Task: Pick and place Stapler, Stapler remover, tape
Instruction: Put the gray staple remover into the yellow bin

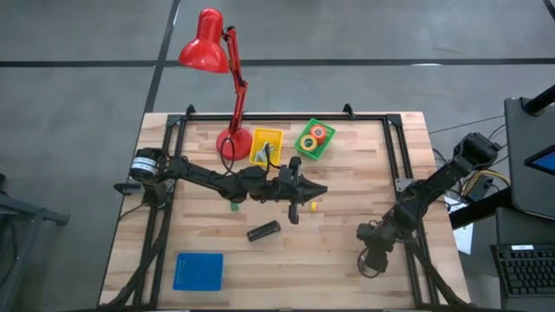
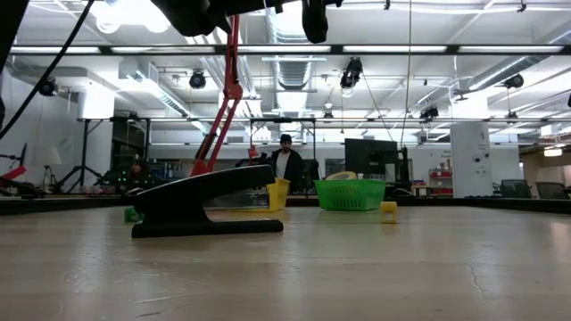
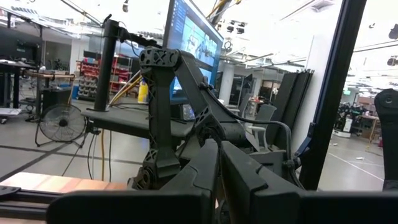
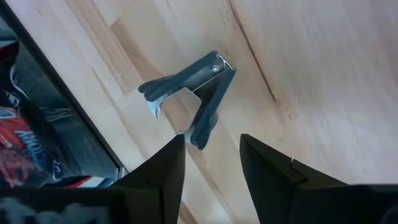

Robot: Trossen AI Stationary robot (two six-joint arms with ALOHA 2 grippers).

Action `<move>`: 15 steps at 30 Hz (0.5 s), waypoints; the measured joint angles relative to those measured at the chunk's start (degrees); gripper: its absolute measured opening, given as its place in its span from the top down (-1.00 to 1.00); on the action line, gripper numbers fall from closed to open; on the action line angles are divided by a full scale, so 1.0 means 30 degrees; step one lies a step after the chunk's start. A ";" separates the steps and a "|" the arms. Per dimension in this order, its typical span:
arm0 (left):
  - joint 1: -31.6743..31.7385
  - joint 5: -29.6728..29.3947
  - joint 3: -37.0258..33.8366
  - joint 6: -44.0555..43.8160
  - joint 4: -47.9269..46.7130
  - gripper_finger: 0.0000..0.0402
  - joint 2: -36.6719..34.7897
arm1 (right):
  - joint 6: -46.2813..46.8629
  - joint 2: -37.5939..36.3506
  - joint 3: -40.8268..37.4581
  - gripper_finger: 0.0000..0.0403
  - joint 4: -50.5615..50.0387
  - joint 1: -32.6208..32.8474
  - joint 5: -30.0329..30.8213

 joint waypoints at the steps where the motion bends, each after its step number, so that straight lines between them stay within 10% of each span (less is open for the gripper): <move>1: 0.0000 0.0000 0.0000 0.0000 -0.0002 0.88 0.0000 | 0.0048 0.0006 -0.0001 0.28 0.0006 0.0065 0.0068; 15: 0.0002 0.0015 0.0000 -0.0006 -0.0002 0.88 0.0000 | -0.0131 0.1751 0.0211 0.38 0.1241 0.0221 -0.0641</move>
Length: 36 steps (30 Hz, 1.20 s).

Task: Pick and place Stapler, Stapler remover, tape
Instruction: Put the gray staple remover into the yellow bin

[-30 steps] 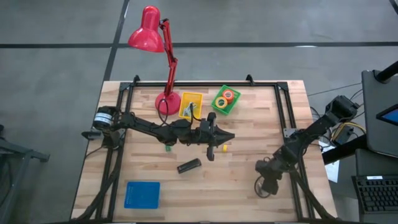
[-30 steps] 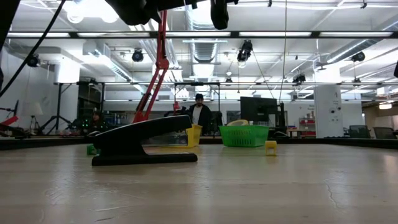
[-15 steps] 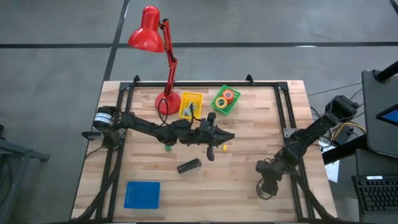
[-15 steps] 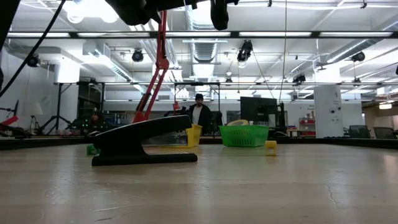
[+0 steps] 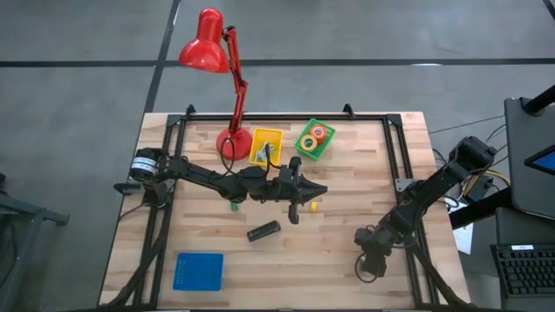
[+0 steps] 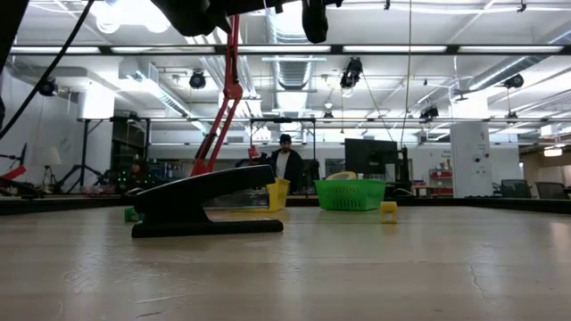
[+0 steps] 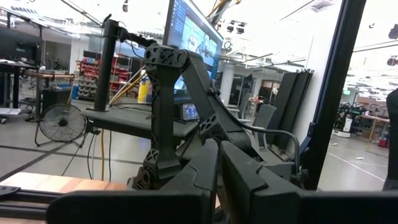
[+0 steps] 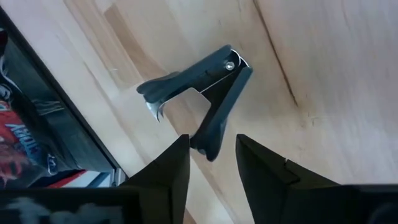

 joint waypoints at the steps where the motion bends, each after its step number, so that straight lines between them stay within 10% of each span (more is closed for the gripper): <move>1: -0.0001 0.0000 0.0000 -0.0002 0.0000 0.88 0.0000 | -0.0017 0.0021 0.0007 0.40 0.0019 0.0000 0.0000; 36: 0.0006 0.0008 -0.0007 -0.0001 -0.0077 0.88 0.0000 | -0.1348 -0.0305 0.0000 0.87 0.0205 -0.0066 0.1993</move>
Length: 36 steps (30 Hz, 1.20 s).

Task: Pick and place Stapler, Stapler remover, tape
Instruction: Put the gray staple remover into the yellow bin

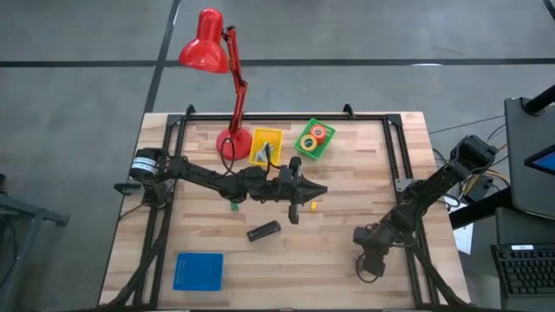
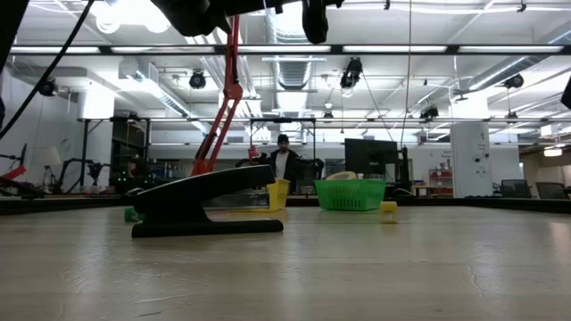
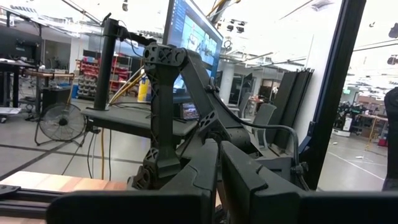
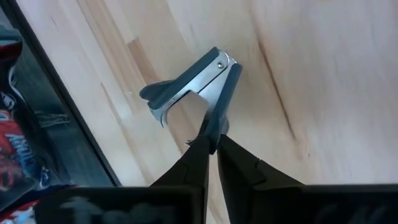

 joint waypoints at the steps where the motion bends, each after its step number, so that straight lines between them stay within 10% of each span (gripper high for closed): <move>1: 0.0000 0.0001 0.0000 0.0006 -0.0075 0.88 0.0000 | -0.0082 -0.0007 0.0007 0.88 0.0017 0.0000 0.0197; 13: 0.0029 0.0231 0.0000 0.0562 -0.0680 0.88 0.0000 | -0.1204 -0.1231 -0.0066 0.96 -0.0413 -0.0096 0.3437; 25: -0.0311 0.5729 0.0937 0.4699 -0.4856 0.87 0.0000 | -0.3766 -0.4380 -0.0066 0.96 -0.0612 -0.2427 0.4038; 36: -0.1247 0.5150 0.1237 0.6784 -0.6093 0.36 0.0182 | -0.5027 -0.7255 -0.0036 0.96 -0.0595 -0.4160 0.3996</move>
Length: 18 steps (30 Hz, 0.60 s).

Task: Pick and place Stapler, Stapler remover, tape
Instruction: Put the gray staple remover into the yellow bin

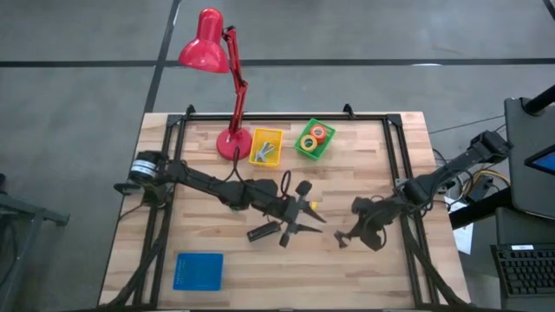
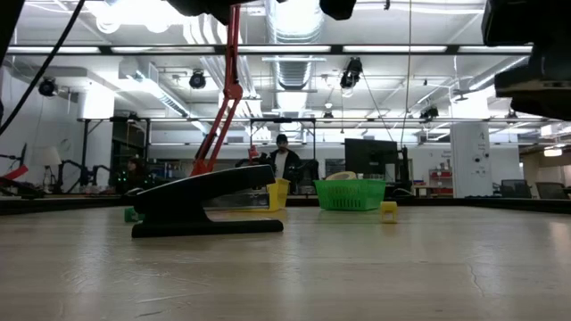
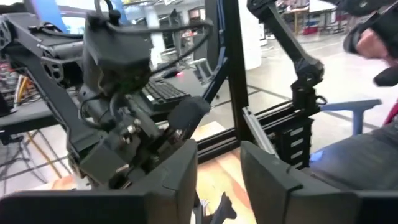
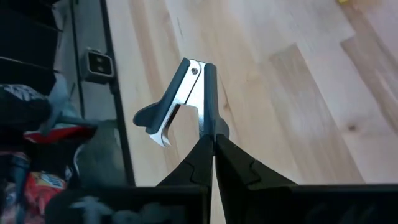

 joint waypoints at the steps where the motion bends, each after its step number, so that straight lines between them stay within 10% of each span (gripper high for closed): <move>1: -0.0043 -0.0169 0.0121 0.0020 -0.0089 0.32 0.0113 | -0.0009 -0.0141 0.0000 0.96 0.0004 -0.0087 0.0007; 18: -0.0028 0.0183 0.7321 -0.1161 -0.7103 0.34 0.4646 | -0.1284 -0.0303 0.0696 0.96 -0.0167 -0.0683 0.0302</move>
